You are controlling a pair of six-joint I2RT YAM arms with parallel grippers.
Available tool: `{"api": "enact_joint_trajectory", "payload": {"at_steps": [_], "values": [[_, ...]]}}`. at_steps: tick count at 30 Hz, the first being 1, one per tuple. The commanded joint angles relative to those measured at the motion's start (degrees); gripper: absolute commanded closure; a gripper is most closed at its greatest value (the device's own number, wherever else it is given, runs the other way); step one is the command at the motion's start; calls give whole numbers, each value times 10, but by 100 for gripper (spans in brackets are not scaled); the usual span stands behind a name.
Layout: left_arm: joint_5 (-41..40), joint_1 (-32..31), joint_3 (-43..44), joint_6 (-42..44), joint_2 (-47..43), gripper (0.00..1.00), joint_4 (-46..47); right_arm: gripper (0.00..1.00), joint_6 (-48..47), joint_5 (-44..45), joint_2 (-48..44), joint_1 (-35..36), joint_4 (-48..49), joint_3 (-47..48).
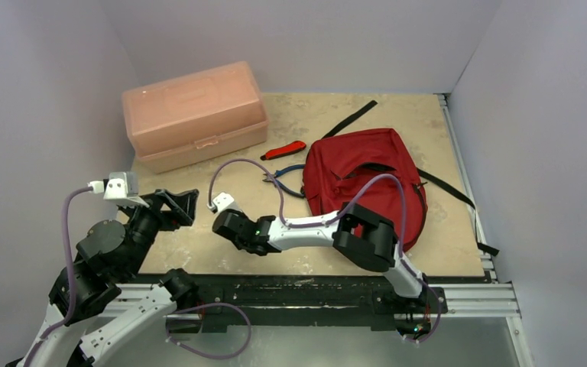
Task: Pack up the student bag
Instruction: Pick up the stationery from the center of the board, then place the stationery in the student bag.
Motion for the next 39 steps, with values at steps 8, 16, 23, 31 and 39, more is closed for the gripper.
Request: {"api": "enact_joint_trajectory", "payload": {"at_steps": [8, 16, 23, 31, 39], "values": [[22, 2, -17, -4, 34, 19, 38, 100, 132, -220, -395, -147, 117, -273], [59, 2, -37, -27, 68, 19, 65, 100, 177, -154, -703, -339, 46, -481], [99, 2, -38, -55, 102, 19, 76, 100, 226, -387, -774, -626, 65, -577], [122, 2, -44, -79, 109, 19, 71, 100, 366, -452, -658, -710, 196, -619], [135, 2, -55, -92, 112, 19, 79, 100, 522, -215, -611, -693, 320, -622]]}}
